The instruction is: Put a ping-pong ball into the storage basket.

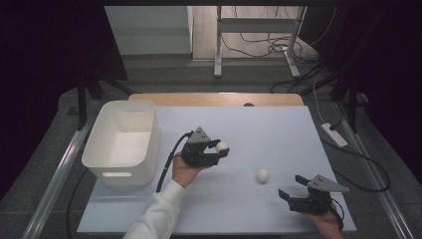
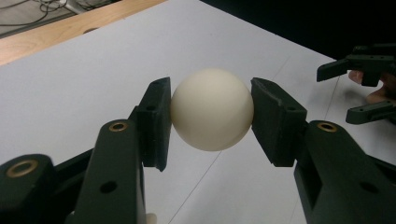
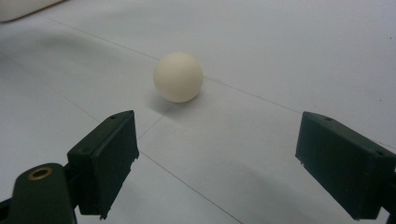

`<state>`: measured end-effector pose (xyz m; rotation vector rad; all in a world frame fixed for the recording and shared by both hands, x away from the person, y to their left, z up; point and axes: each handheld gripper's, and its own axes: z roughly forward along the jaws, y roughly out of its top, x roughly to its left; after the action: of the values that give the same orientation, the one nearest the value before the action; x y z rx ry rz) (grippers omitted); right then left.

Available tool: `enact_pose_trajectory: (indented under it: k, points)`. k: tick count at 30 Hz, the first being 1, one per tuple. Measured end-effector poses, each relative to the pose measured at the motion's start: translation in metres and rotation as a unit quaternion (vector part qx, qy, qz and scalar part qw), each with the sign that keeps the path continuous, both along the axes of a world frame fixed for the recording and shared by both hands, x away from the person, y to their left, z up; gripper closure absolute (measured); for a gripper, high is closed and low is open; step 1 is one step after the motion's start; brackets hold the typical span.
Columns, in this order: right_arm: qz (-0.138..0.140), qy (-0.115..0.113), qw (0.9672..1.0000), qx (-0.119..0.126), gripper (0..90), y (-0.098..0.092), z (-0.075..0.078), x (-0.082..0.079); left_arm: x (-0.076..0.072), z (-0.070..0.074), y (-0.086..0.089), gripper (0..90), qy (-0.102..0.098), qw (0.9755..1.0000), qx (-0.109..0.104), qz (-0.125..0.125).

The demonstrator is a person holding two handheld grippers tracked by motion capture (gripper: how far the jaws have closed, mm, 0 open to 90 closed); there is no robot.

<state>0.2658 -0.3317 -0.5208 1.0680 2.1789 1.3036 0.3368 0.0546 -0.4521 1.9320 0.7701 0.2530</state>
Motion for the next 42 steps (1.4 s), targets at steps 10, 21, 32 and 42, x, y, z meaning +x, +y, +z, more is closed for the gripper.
enact_pose_trajectory:
  k: [10, 21, 32, 42]
  points:
    - [-0.001, 0.000, 1.0000, 0.000, 12.5, 0.000, 0.000, 0.000, -0.003, 0.005, 0.003, 51.0, -0.005, 1.0000, -0.005, 0.000]
    - [-0.002, 0.000, 1.0000, 0.000, 12.6, 0.000, 0.000, 0.000, -0.006, 0.014, 0.010, 51.0, -0.015, 0.9997, -0.017, 0.005]
    - [-0.004, 0.000, 1.0000, -0.001, 12.6, 0.000, 0.000, 0.000, -0.011, 0.024, 0.015, 51.0, -0.033, 0.9991, -0.026, 0.010]
    - [-0.005, 0.000, 1.0000, -0.001, 12.7, 0.000, 0.000, 0.000, -0.015, 0.035, 0.018, 51.0, -0.048, 0.9984, -0.029, 0.010]
